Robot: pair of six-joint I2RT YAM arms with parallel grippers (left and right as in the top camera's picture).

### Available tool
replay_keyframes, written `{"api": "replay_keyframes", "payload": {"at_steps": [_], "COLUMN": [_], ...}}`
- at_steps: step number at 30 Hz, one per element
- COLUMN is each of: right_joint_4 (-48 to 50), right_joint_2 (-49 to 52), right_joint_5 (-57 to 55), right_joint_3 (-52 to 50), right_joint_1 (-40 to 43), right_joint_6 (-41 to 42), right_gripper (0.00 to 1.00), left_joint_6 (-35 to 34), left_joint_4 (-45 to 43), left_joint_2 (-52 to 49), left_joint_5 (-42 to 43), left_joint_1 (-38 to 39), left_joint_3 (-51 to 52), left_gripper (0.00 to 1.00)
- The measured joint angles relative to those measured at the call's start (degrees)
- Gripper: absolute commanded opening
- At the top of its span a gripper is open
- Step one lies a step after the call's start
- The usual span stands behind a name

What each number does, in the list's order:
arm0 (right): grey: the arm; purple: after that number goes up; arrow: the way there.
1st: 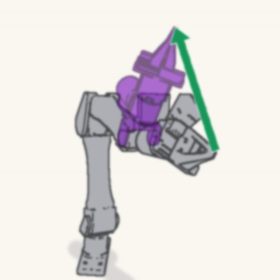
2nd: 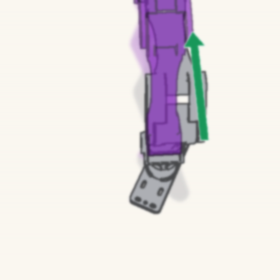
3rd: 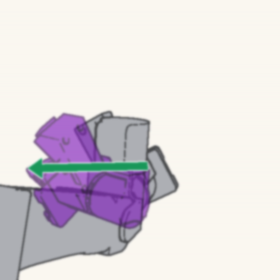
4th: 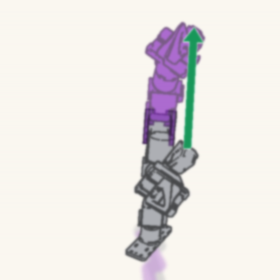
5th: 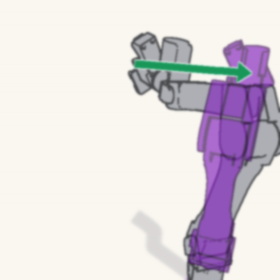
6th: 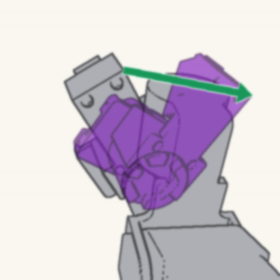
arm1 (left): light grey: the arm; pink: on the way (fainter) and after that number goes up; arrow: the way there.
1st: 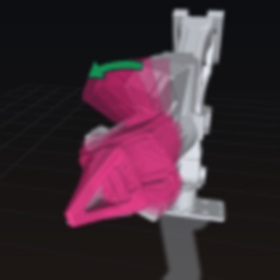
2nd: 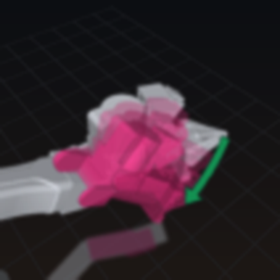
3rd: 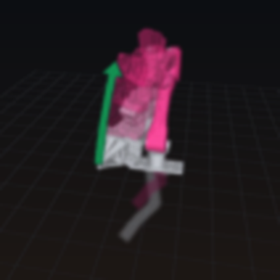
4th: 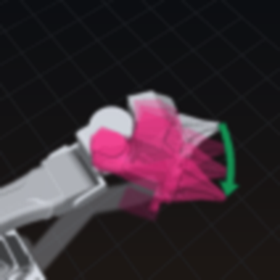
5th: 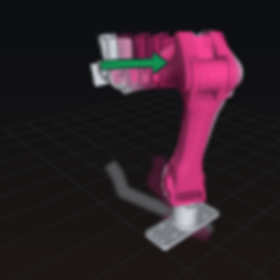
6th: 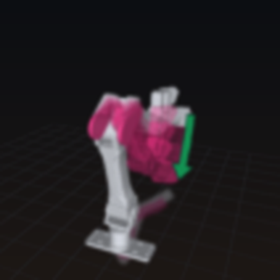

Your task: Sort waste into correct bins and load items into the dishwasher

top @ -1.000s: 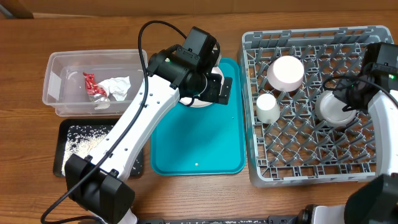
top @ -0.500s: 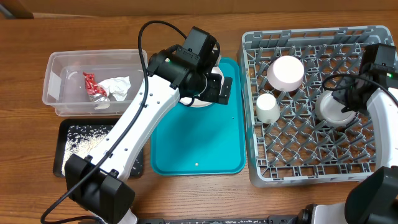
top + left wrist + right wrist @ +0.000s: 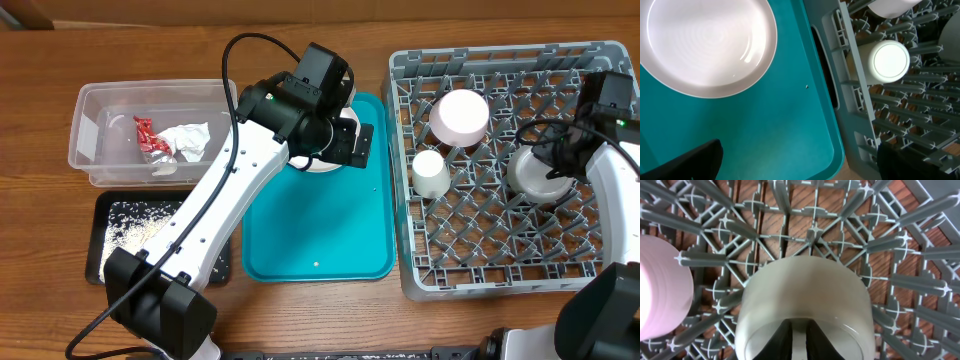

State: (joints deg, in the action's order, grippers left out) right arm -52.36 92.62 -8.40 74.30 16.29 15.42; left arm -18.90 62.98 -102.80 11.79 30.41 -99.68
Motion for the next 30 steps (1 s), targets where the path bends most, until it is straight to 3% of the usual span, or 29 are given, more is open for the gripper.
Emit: {"api": "replay_keyframes", "payload": {"at_steps": [8,12,17,26,30], "right_joint_4": [7.3,6.6,1.6,-6.8,-7.9], "right_joint_2": [1.4,1.4,1.2,-1.0,-1.0], "right_joint_5": [0.2,0.5,1.0,1.2,8.5], "right_joint_3": [-1.4,-1.4,-0.1,0.7,0.7], "right_joint_1": [0.1,-0.1,-0.6,-0.5,-0.6], "right_joint_6": [0.4,0.5,0.5,1.0,1.1], "right_gripper": [0.17,0.17,0.18,0.23,0.3], "left_joint_6": [0.0,-0.2,-0.4,-0.9,-1.8], "left_joint_4": [-0.1,-1.4,4.0,16.4,17.7], "left_joint_2": [0.0,0.0,0.0,-0.1,-0.1], "left_joint_5": [0.0,0.0,-1.2,-2.6,-2.6], "left_joint_1": [0.0,0.0,-1.4,-15.5,-22.8], "left_joint_3": [0.0,0.0,-0.9,-9.3,-9.7], "left_gripper": [1.0,1.0,1.0,1.0,1.0]}}
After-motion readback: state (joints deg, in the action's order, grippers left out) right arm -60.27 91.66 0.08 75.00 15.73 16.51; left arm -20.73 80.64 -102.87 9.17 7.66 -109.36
